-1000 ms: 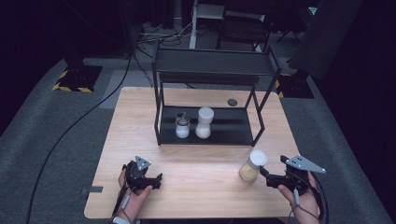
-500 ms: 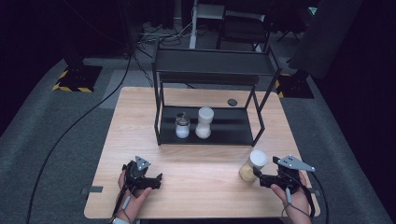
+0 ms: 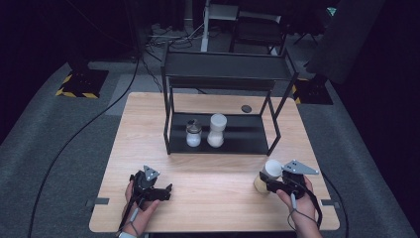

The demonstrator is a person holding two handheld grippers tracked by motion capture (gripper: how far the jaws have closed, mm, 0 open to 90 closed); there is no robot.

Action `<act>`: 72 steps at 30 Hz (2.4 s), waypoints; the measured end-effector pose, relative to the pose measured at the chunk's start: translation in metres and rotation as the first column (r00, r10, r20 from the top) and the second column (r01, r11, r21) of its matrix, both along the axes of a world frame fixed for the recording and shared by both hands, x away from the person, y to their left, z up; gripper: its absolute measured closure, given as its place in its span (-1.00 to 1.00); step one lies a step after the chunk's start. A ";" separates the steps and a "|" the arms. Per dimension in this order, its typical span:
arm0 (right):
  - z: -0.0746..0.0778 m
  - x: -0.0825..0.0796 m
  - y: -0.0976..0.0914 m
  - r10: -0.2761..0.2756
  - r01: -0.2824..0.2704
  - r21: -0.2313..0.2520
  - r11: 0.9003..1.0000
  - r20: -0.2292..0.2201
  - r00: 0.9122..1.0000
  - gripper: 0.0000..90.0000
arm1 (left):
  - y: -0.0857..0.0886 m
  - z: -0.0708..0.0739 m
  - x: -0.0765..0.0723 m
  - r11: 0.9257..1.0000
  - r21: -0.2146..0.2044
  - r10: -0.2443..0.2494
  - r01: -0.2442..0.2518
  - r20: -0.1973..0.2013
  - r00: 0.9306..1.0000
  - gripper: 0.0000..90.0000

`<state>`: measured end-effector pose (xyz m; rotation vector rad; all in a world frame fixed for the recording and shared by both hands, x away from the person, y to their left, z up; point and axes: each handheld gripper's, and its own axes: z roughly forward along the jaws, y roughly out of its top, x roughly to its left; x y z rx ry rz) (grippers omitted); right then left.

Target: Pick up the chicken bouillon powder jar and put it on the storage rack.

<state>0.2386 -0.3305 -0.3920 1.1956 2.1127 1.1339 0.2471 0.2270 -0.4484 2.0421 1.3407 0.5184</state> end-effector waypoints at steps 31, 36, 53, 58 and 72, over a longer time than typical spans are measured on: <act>0.055 0.023 0.020 -0.010 0.009 0.009 1.000 0.059 0.998 -0.23 | -0.001 0.000 -0.001 1.000 0.003 0.019 -0.019 0.000 1.000 -0.99; 0.068 0.033 0.022 0.001 -0.003 0.018 1.000 0.059 0.998 -0.23 | -0.002 0.000 -0.001 1.000 0.005 0.023 -0.023 0.000 1.000 -0.99; 0.099 0.065 0.039 0.033 -0.034 0.009 0.999 0.099 0.995 -0.23 | -0.002 0.000 -0.001 1.000 0.004 0.023 -0.023 0.000 1.000 -0.99; 0.100 0.082 0.043 0.054 -0.056 0.020 0.998 0.104 0.993 -0.23 | -0.002 0.000 -0.001 1.000 0.004 0.023 -0.023 -0.001 1.000 -0.99; 0.084 0.125 0.062 0.035 -0.034 -0.014 0.999 0.086 0.996 -0.23 | -0.002 0.000 -0.001 1.000 0.004 0.023 -0.023 -0.001 1.000 -0.99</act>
